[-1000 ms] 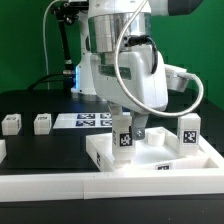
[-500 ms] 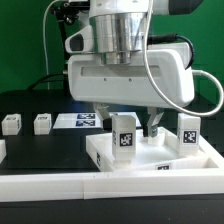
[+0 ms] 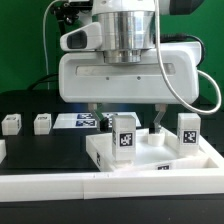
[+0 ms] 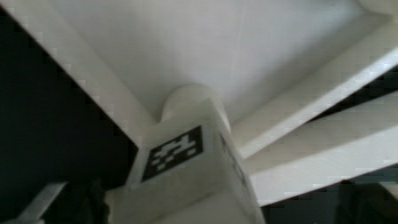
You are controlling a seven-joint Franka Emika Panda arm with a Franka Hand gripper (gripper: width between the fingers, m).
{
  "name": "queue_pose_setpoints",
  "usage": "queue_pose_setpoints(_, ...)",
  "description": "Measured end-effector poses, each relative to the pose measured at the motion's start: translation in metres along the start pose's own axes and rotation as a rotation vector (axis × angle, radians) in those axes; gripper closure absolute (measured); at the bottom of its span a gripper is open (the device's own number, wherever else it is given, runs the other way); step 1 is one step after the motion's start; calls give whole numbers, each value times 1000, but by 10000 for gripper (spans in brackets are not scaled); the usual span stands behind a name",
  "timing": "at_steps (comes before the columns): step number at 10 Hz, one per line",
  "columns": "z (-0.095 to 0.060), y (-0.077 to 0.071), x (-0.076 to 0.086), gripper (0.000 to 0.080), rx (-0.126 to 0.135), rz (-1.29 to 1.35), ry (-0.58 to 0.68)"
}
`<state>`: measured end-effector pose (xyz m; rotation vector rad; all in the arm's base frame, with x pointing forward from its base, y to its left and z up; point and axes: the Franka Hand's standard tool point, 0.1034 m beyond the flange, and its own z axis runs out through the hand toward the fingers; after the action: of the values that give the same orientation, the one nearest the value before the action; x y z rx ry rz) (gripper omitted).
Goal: Assemble square table
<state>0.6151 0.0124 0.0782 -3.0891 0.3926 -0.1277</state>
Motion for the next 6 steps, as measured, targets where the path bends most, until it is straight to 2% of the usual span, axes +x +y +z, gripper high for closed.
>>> queue_pose_setpoints(4, 1, 2, 0, 150, -2, -199, -4)
queue_pose_setpoints(5, 1, 2, 0, 287, -1, -194, -4)
queue_pose_setpoints(6, 1, 2, -1, 287, -1, -194, -4)
